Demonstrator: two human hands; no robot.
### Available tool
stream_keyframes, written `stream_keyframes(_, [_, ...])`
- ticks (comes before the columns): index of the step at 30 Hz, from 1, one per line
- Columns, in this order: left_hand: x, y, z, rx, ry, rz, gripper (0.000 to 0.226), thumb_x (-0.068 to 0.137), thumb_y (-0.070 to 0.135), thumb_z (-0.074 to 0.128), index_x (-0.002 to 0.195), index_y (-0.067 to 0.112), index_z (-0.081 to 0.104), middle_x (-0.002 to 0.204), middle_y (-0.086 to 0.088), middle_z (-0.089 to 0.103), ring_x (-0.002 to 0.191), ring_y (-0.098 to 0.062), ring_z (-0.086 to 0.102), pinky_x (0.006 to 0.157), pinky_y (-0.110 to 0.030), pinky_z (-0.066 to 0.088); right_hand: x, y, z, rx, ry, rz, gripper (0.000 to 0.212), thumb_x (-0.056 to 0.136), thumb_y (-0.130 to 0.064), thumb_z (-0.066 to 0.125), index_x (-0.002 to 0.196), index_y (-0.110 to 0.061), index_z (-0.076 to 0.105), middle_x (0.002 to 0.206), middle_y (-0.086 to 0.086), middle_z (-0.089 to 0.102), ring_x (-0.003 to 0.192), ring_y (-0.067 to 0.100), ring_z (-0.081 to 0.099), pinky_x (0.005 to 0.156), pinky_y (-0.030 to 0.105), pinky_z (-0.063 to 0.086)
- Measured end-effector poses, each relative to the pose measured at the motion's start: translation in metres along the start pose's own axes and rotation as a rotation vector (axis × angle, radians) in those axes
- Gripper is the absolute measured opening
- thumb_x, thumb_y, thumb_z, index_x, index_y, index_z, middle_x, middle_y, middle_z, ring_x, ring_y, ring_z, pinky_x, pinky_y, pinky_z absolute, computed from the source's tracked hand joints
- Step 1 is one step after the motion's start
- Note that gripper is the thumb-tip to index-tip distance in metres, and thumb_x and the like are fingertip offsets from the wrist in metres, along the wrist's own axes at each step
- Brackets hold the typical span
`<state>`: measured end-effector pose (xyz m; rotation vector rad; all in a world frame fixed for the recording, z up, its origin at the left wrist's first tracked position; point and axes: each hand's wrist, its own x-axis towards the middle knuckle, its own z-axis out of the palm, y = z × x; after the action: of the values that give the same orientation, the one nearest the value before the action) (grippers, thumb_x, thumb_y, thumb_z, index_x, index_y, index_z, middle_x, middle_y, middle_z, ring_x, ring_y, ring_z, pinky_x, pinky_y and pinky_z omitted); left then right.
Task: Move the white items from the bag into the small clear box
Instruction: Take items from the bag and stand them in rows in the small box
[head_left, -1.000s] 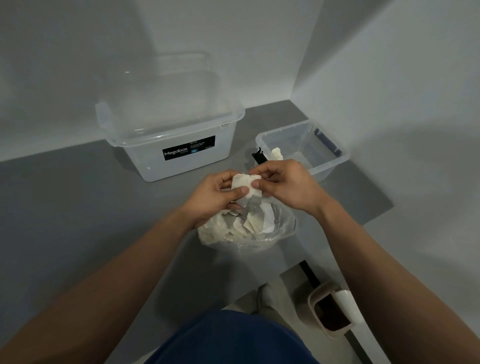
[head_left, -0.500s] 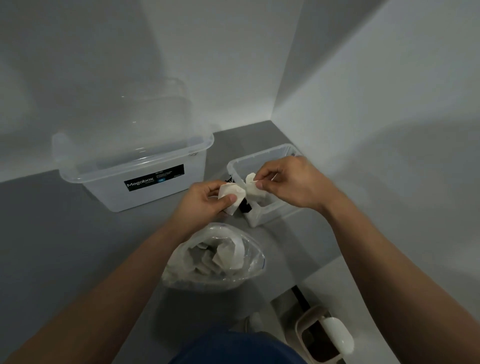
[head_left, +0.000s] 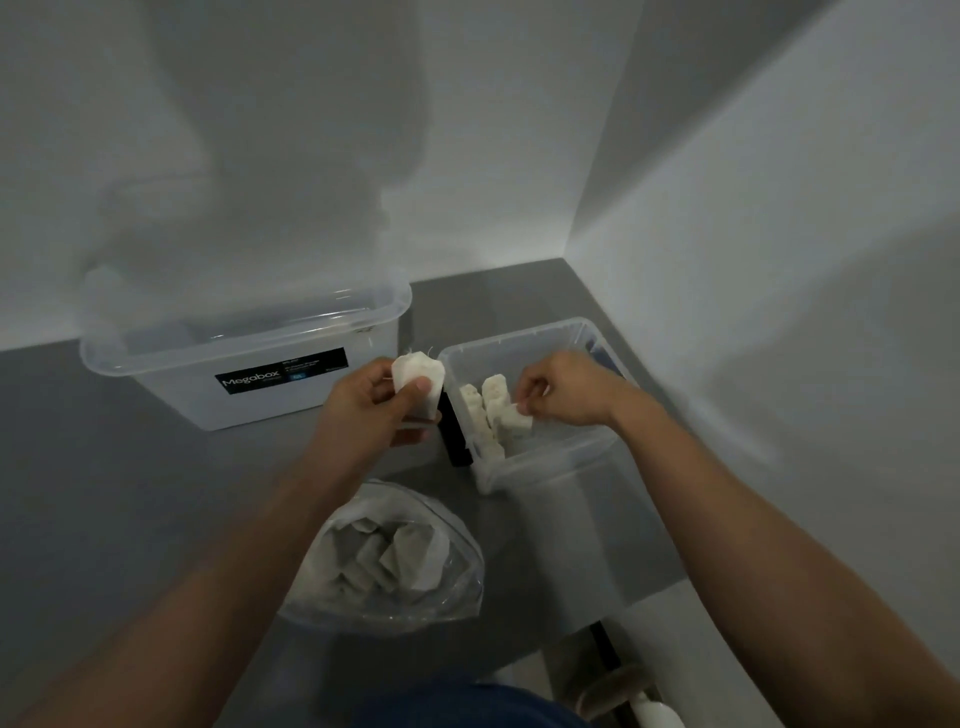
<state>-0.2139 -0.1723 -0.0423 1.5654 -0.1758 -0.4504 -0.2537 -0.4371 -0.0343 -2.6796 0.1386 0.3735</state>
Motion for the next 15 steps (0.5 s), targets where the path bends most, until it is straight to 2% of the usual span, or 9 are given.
stream_keyframes(3, [-0.002,-0.003,0.006,0.012,0.014,-0.024,0.015,0.098,0.019,0.065,0.113,0.019,0.068,0.093,-0.006,0.078,0.078,-0.024,0.077,0.065,-0.034,0.062,0.019,0.008,0.013,0.007,-0.105,-0.001,0.013,0.09,-0.022,0.075,0.102,-0.019,0.079,0.099,-0.006,0.074,0.09,0.009,0.065,0.075,0.018,0.047])
stream_keyframes(5, [-0.003,-0.007,0.008,0.02,0.024,-0.035,0.016,0.098,0.02,0.066,0.114,0.019,0.069,0.094,-0.005,0.078,0.079,-0.024,0.077,0.066,-0.033,0.062,0.032,0.014,0.023,-0.019,-0.117,0.018,0.013,0.088,-0.02,0.075,0.101,-0.019,0.079,0.102,-0.003,0.076,0.094,0.014,0.068,0.087,0.031,0.054])
stream_keyframes(7, [-0.004,-0.009,0.01,0.012,0.026,-0.046,0.016,0.098,0.021,0.066,0.113,0.022,0.069,0.095,-0.003,0.078,0.082,-0.022,0.077,0.069,-0.033,0.062,0.042,0.018,0.031,-0.048,-0.097,0.026,0.012,0.088,-0.02,0.075,0.099,-0.021,0.079,0.102,0.0,0.077,0.097,0.019,0.069,0.092,0.036,0.055])
stream_keyframes(12, [-0.005,-0.012,0.012,-0.03,-0.012,-0.077,0.024,0.092,0.017,0.072,0.116,0.021,0.071,0.102,-0.004,0.078,0.095,-0.021,0.076,0.082,-0.035,0.062,0.053,0.022,0.038,-0.039,-0.056,0.035,0.014,0.092,-0.018,0.072,0.105,-0.018,0.079,0.109,0.003,0.075,0.101,0.021,0.067,0.09,0.027,0.049])
stream_keyframes(15, [-0.007,-0.013,0.011,-0.032,-0.027,-0.076,0.023,0.091,0.014,0.073,0.113,0.021,0.072,0.103,-0.005,0.078,0.098,-0.02,0.075,0.085,-0.034,0.061,0.054,0.02,0.041,-0.051,-0.053,0.039,0.015,0.091,-0.019,0.073,0.105,-0.018,0.079,0.107,0.003,0.075,0.1,0.022,0.068,0.09,0.028,0.05])
